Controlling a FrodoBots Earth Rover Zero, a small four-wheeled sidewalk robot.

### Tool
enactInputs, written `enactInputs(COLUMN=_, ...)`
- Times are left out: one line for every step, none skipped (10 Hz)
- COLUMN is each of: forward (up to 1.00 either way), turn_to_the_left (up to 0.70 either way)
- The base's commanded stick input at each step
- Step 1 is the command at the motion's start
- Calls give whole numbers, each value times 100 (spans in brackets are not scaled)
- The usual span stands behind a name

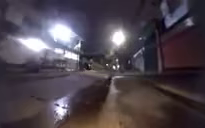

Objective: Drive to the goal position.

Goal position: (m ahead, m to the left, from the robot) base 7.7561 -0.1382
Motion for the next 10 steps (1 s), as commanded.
enactInputs(forward=70, turn_to_the_left=0)
enactInputs(forward=70, turn_to_the_left=0)
enactInputs(forward=70, turn_to_the_left=0)
enactInputs(forward=70, turn_to_the_left=0)
enactInputs(forward=70, turn_to_the_left=-5)
enactInputs(forward=70, turn_to_the_left=-20)
enactInputs(forward=70, turn_to_the_left=-34)
enactInputs(forward=70, turn_to_the_left=-35)
enactInputs(forward=70, turn_to_the_left=-35)
enactInputs(forward=70, turn_to_the_left=-35)
